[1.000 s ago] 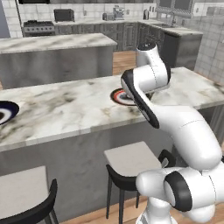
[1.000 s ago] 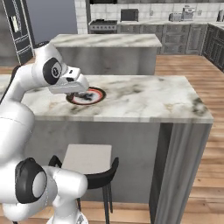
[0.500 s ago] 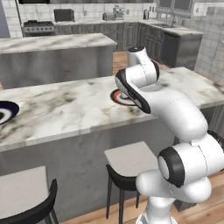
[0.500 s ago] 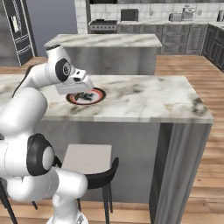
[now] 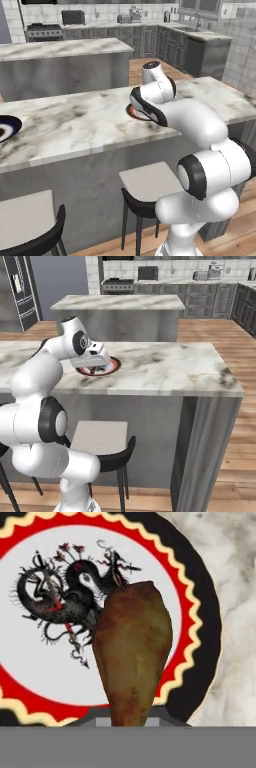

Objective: Take the chicken drumsticks from the pan and place one on each plate on the dining counter.

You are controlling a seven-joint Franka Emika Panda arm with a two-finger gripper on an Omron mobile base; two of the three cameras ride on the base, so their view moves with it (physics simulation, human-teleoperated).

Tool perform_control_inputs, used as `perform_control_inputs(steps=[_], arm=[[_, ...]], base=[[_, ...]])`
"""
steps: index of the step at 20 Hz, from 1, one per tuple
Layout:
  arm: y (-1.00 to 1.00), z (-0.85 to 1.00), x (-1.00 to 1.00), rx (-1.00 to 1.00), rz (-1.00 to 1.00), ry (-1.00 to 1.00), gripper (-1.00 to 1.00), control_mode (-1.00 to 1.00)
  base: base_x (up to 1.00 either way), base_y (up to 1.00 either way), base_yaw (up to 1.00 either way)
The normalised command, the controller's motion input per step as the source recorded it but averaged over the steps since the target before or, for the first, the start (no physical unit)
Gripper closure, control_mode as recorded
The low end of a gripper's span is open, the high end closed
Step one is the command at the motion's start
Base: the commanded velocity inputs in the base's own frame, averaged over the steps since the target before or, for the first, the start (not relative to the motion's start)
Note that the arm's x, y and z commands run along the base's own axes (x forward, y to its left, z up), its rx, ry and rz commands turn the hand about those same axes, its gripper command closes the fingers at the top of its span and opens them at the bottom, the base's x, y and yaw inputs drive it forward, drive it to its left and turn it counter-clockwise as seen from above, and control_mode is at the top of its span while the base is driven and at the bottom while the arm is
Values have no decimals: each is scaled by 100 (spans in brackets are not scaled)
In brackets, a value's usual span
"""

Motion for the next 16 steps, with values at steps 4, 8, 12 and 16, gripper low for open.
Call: perform_control_inputs(steps=[4, 8, 12, 16], arm=[[0, 0, 29, 0, 0, 0, 100, -100], [0, 0, 18, 0, 0, 0, 100, -100], [1, -4, 16, 0, 0, 0, 100, -100], [6, -19, 15, 0, 0, 0, 100, -100]], base=[[0, 0, 0], [0, 0, 0], [0, 0, 0], [0, 0, 0]])
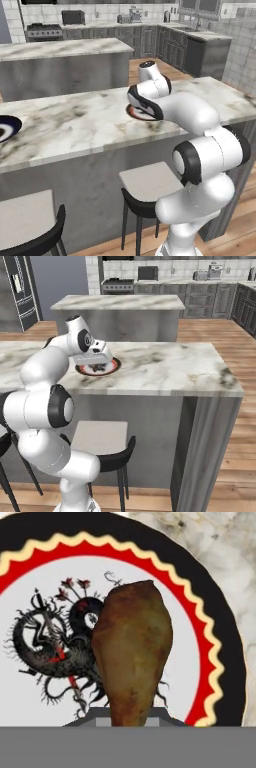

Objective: Take the chicken drumsticks from the pan and place one on each plate on the dining counter.

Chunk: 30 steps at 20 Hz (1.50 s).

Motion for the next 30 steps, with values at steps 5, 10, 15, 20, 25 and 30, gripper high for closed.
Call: perform_control_inputs(steps=[5, 10, 15, 20, 25, 30], arm=[[4, -20, 15, 0, 0, 0, 100, -100], [0, -7, 21, 0, 0, 0, 100, -100], [0, 0, 10, 0, 0, 0, 100, -100], [0, 0, 0, 0, 0, 1, -100, -100], [-7, 4, -5, 1, 0, 0, -100, -100], [-17, 8, -31, 5, 0, -1, -100, -100]], base=[[0, 0, 0], [0, 0, 0], [0, 0, 0], [0, 0, 0], [0, 0, 0], [0, 0, 0]])
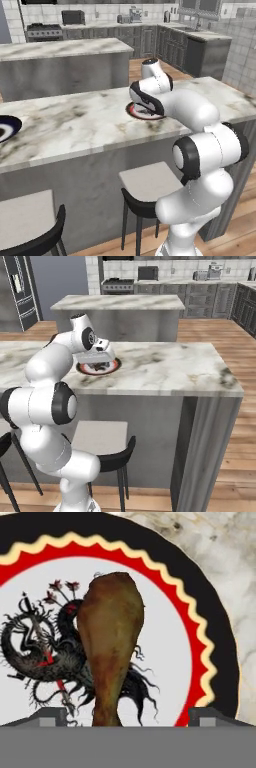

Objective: Take the chicken drumsticks from the pan and place one on each plate on the dining counter.

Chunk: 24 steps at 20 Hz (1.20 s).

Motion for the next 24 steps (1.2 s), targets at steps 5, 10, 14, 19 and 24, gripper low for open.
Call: perform_control_inputs(steps=[5, 10, 14, 19, 24], arm=[[-13, 36, -43, 9, 0, -7, -100, -100], [-3, 20, -89, 6, -7, -9, -100, -100], [0, 2, -100, 0, -5, -10, -100, -100], [0, -1, -100, 0, -3, -13, -100, -100], [-3, -1, -100, 0, 0, -6, -100, -100]], base=[[0, 0, 0], [0, 0, 0], [0, 0, 0], [0, 0, 0], [0, 0, 0]])
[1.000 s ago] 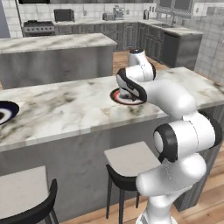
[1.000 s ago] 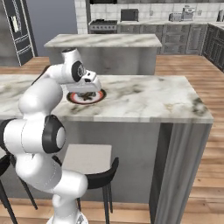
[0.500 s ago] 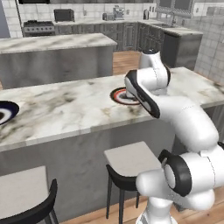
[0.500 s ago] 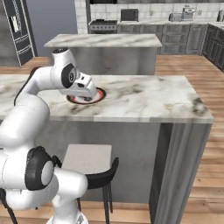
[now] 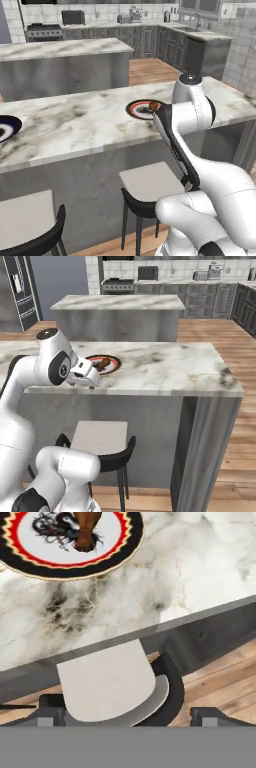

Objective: Take the chicken drumsticks from the pan and place one on each plate on the dining counter.

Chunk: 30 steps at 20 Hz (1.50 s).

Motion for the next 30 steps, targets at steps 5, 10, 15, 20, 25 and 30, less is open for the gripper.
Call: perform_control_inputs(steps=[5, 10, 15, 20, 25, 30], arm=[[-8, 1, -90, 0, 0, 1, -100, -100], [-1, -23, -64, 0, 0, 4, -100, -100], [-3, -18, -26, 0, -1, 1, -100, -100], [0, 0, 0, 0, 0, 0, -100, -100], [0, 0, 0, 0, 0, 0, -100, -100], [-12, -3, -9, 0, -3, 1, -100, -100]], base=[[0, 0, 0], [0, 0, 0], [0, 0, 0], [0, 0, 0], [0, 0, 0], [0, 0, 0]])
